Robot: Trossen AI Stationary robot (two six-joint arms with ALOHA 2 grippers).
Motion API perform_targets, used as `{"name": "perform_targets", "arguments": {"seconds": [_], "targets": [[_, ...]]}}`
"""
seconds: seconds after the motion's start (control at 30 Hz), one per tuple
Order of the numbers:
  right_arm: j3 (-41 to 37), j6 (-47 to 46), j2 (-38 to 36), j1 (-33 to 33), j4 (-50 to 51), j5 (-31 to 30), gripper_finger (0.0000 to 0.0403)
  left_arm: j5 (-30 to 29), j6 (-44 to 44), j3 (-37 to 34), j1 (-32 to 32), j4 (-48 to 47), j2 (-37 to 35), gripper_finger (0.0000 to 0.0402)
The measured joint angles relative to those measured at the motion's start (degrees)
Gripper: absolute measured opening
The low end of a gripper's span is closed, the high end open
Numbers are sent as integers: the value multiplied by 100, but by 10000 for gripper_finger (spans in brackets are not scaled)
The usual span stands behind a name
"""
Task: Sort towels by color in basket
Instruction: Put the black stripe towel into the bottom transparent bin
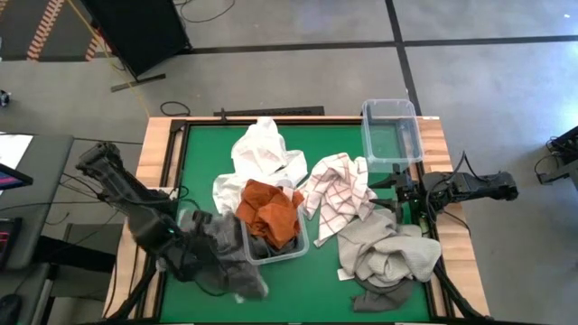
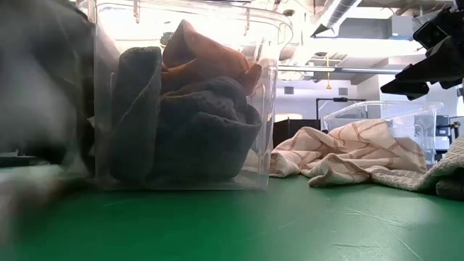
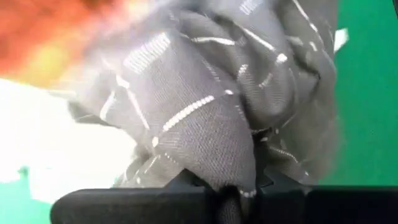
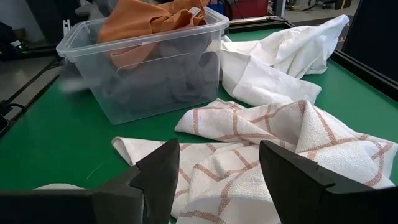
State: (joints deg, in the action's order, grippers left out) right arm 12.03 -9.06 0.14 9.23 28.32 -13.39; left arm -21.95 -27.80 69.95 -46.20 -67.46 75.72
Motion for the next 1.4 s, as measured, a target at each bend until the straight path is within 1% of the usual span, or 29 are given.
{"name": "perform_targets", "arguments": {"seconds": [0.1, 0.23, 0.4, 0.5, 0.77, 0.87, 0.97, 1.1, 1.17, 1.4], "targets": [[-1, -2, 2, 0, -1, -2, 249, -840, 192, 788, -96, -524, -4, 12], [0, 0, 0, 0, 0, -2, 249, -1769, 698, 1602, -116, -724, -9, 12], [-1, -2, 2, 0, 0, -1, 249, -2711, 1451, 2227, -24, -698, -9, 12], [-2, 0, 2, 0, -2, -2, 249, -3050, 1825, 2438, 183, -689, -9, 12], [0, -2, 1, 0, -2, -2, 249, -3071, 3048, 2529, 1014, -91, 17, 12], [0, -1, 1, 0, 0, -1, 249, -2994, 3485, 2529, 1365, 161, 30, 12], [0, -1, 0, 0, -1, -1, 249, -2859, 3725, 2527, 1717, 272, 39, 12], [0, -2, 2, 0, 0, -1, 249, -2385, 4000, 2368, 2227, 621, 37, 13], [-1, 0, 2, 0, 0, -1, 249, -2028, 4090, 2259, 2438, 821, 50, 13], [0, -2, 2, 0, 0, -2, 249, -1161, 4710, 1581, 2980, 2077, 320, 13]]}}
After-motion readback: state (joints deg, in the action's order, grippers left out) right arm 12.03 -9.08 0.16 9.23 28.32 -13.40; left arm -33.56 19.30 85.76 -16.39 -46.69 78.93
